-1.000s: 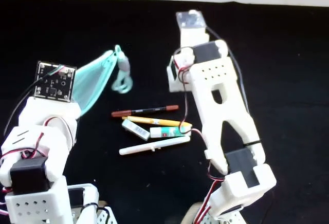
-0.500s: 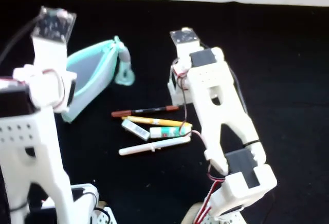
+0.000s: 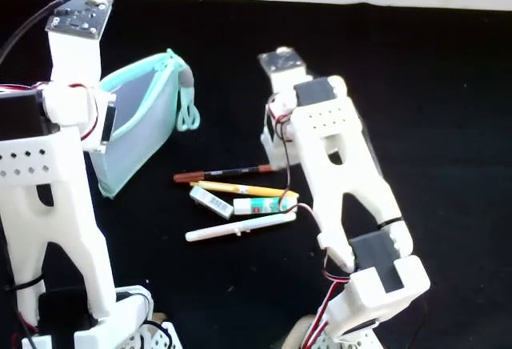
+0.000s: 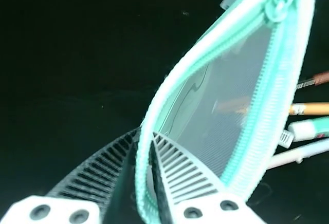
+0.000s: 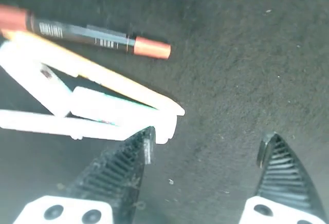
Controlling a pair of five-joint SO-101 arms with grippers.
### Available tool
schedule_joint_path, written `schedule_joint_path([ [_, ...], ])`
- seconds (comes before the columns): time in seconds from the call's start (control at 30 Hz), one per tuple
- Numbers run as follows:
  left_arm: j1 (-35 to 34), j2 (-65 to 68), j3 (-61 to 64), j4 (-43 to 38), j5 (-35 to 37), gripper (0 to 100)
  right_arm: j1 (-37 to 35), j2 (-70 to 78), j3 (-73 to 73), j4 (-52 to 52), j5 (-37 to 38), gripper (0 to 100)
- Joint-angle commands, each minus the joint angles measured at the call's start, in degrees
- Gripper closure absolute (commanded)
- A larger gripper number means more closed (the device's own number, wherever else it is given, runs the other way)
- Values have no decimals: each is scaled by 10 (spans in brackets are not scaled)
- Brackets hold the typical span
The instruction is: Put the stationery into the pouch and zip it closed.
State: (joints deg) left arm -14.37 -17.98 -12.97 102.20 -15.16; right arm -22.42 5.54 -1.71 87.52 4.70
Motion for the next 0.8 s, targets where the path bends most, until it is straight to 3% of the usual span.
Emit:
schedule_joint_path([
  [0.0,-9,-4,-4,2,-83,993,-7,-29,7,-5,46,682],
  [0.07,-15,-2,-20,1,-142,993,-7,-27,7,-5,46,682],
  [0.3,-21,2,-124,-4,-215,993,-22,-28,7,-7,47,682],
  [0.47,-19,-1,-87,-2,-222,993,-49,-28,7,-9,49,682],
  [0.6,20,-3,-33,-5,-222,993,-60,-27,8,-8,49,682],
  [0.77,1,0,4,-85,-218,993,-63,-27,73,-28,59,682],
])
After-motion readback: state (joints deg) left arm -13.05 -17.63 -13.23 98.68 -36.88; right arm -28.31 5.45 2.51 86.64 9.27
